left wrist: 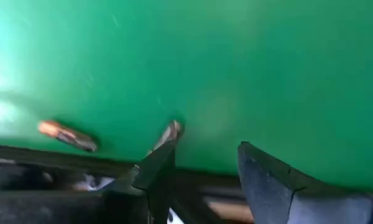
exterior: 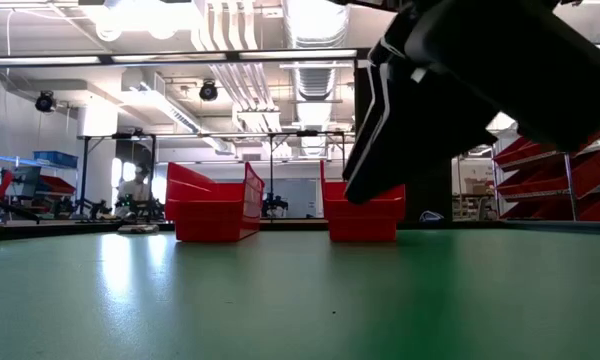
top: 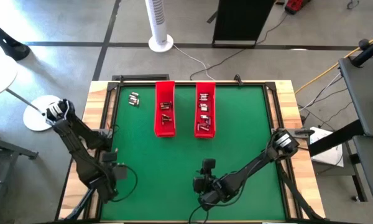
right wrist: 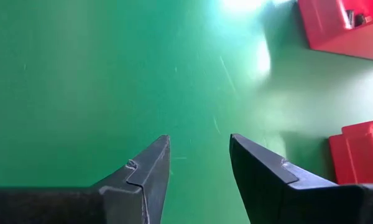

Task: Sort batteries
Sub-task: Put the black battery into the left red bin

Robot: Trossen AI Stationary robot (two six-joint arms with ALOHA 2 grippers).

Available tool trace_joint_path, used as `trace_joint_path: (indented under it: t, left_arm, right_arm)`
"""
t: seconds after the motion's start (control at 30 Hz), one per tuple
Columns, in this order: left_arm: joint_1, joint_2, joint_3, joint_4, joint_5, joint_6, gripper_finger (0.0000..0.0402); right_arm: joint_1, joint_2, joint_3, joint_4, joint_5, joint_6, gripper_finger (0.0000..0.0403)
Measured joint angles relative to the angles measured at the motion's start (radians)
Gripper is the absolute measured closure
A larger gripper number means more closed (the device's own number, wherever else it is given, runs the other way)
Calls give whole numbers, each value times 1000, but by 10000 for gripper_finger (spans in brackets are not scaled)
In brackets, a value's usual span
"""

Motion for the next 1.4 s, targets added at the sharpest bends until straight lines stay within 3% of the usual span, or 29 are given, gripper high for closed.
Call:
trace_joint_path:
  t: [0.17,0.43,0.7,0.8,0.97,1.03,1.13,1.4]
  left_arm:
    - [-29,-19,-125,65,94,-15,247]
    - [-24,-21,-270,130,89,15,247]
    - [-22,-27,-326,210,74,39,251]
    - [-23,-26,-324,216,55,54,279]
    - [-22,-25,-327,235,45,61,368]
    - [-23,-25,-327,235,31,45,378]
    - [-23,-23,-315,234,-11,26,378]
    - [8,-12,-188,256,-318,22,379]
  right_arm:
    - [0,1,0,5,0,0,238]
    - [14,-9,-1,13,-2,0,254]
    - [13,-9,-1,14,-3,0,263]
    - [11,-9,-1,13,-3,-1,263]
    - [11,-9,-1,13,-3,-1,258]
    - [11,-9,-1,13,-3,-2,257]
    - [11,-11,-1,12,-3,-4,259]
    - [13,-18,-1,11,-4,-5,275]
